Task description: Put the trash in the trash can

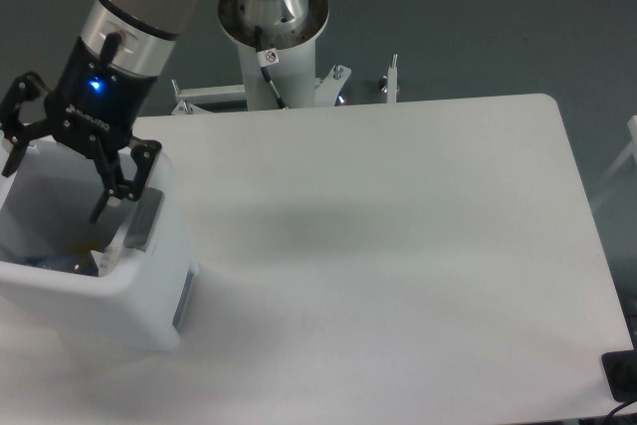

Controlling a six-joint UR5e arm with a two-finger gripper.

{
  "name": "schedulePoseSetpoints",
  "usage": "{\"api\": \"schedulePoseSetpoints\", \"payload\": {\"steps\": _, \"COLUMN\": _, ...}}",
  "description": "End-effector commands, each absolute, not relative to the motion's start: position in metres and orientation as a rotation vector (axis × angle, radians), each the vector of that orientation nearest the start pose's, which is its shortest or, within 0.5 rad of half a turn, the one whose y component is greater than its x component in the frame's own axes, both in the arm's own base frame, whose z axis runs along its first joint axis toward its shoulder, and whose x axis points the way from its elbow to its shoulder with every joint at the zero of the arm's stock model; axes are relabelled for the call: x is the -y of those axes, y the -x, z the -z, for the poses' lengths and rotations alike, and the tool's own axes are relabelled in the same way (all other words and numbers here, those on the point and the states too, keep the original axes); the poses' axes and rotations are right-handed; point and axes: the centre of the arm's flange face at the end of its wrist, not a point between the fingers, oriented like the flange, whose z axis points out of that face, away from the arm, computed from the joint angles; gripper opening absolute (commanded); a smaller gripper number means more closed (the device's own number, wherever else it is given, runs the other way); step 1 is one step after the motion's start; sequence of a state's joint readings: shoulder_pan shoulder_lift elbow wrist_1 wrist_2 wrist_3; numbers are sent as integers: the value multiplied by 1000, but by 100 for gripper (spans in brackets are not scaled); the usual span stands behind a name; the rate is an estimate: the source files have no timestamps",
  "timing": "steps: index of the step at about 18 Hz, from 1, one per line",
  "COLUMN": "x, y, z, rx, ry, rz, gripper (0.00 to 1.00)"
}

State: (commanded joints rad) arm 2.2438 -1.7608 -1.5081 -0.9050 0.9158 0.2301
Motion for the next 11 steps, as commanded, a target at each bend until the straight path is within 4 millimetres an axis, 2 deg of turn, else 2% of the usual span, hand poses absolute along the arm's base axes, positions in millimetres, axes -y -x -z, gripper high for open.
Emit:
{"api": "schedulePoseSetpoints", "payload": {"steps": 2, "x": -593, "y": 253, "z": -505, "rx": 345, "ry": 2338, "rz": 423, "gripper": 100}}
{"api": "schedulePoseSetpoints", "payload": {"steps": 4, "x": -594, "y": 308, "z": -483, "rx": 419, "ry": 2338, "rz": 406, "gripper": 100}}
{"api": "schedulePoseSetpoints", "payload": {"steps": 5, "x": -593, "y": 326, "z": -478, "rx": 427, "ry": 2338, "rz": 391, "gripper": 100}}
{"api": "schedulePoseSetpoints", "payload": {"steps": 6, "x": -588, "y": 358, "z": -463, "rx": 443, "ry": 2342, "rz": 371, "gripper": 100}}
{"api": "schedulePoseSetpoints", "payload": {"steps": 7, "x": -582, "y": 379, "z": -452, "rx": 440, "ry": 2347, "rz": 352, "gripper": 100}}
{"api": "schedulePoseSetpoints", "payload": {"steps": 9, "x": -576, "y": 405, "z": -438, "rx": 373, "ry": 2365, "rz": 303, "gripper": 100}}
{"api": "schedulePoseSetpoints", "payload": {"steps": 10, "x": -568, "y": 422, "z": -430, "rx": 357, "ry": 2385, "rz": 258, "gripper": 100}}
{"api": "schedulePoseSetpoints", "payload": {"steps": 11, "x": -556, "y": 448, "z": -419, "rx": 346, "ry": 2428, "rz": 173, "gripper": 100}}
